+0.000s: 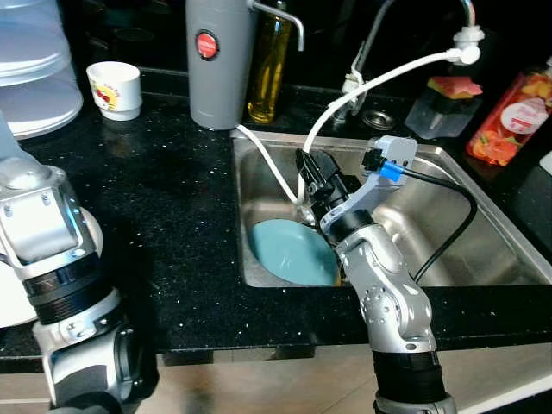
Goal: Kitchen organization
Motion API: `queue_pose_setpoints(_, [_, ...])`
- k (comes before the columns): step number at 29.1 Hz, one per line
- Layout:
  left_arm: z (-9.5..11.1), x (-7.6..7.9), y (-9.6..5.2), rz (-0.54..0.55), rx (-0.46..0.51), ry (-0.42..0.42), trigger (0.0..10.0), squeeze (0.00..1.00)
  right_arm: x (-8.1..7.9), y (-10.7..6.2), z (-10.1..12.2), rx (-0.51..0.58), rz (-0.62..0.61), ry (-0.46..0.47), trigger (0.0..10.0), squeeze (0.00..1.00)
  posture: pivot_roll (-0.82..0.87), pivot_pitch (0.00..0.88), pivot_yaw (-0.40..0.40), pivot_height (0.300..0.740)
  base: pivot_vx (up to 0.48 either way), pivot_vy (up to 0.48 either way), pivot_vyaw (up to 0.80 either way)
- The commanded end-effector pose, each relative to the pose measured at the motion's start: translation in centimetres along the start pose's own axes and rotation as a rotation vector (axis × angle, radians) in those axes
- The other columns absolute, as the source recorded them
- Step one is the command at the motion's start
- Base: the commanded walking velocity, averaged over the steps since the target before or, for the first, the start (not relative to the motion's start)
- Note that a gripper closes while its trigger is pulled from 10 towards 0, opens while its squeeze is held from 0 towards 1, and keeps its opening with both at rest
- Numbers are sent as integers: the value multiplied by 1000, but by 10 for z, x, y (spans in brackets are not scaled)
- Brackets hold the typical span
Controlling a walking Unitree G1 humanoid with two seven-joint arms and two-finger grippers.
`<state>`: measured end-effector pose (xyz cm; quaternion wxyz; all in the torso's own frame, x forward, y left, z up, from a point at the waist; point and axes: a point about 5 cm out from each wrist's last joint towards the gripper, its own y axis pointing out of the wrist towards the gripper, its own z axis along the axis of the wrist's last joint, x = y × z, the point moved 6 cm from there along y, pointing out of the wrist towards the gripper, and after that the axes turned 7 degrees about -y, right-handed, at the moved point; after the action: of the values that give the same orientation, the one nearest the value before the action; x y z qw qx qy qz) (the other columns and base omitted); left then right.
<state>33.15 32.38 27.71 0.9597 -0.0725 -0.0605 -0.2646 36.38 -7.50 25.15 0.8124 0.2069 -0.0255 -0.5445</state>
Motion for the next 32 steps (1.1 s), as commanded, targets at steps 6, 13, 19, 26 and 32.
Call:
queue_pose_setpoints(6, [-40,2,-9,49,-208,-36,10000,0,7,-2,-5,-19,-23,0,10000,0,347,41,-112,740,0,0,0])
queue_pose_setpoints(13, [-70,54,-32,-189,-463,-148,10000,0,8,-1,-4,-13,-21,-2,10000,0,345,32,-111,740,0,0,0])
queue_pose_setpoints(19, [-79,109,-75,-501,-654,-235,10000,0,8,0,-3,-9,-22,-4,10000,0,340,23,-109,740,0,0,0])
queue_pose_setpoints(26, [-80,135,-98,-655,-760,-290,10000,0,9,0,-2,-6,-23,-7,10000,0,336,16,-108,740,0,0,0])
queue_pose_setpoints(32, [-74,153,-108,-761,-754,-289,10000,0,9,1,-1,-1,-25,-9,10000,0,330,14,-103,740,0,0,0])
